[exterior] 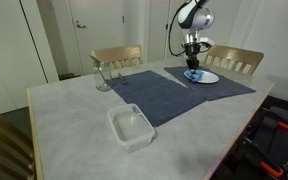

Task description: Use the towel to wipe the plate, then put it on the table then repeat two more times

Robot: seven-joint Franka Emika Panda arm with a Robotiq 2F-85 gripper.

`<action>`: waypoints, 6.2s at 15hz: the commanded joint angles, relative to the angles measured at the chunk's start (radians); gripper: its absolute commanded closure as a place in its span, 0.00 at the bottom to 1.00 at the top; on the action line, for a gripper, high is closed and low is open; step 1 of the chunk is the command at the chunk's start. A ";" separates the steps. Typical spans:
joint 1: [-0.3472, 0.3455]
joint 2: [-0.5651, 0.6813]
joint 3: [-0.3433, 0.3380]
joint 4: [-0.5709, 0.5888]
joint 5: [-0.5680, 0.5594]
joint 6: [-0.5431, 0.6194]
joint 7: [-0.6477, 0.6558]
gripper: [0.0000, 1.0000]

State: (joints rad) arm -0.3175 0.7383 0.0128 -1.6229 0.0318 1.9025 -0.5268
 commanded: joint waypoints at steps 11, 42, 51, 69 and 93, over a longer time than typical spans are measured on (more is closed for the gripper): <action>0.005 -0.028 0.092 -0.008 0.131 -0.078 -0.302 0.96; 0.050 -0.169 0.027 -0.044 0.124 -0.131 -0.280 0.00; 0.051 -0.224 0.000 -0.136 0.120 -0.078 -0.262 0.00; 0.129 -0.489 -0.033 -0.473 0.046 0.141 -0.239 0.00; 0.110 -0.522 -0.016 -0.852 0.434 0.674 -0.348 0.00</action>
State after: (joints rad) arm -0.1940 0.2161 -0.0247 -2.4450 0.3981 2.5216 -0.8729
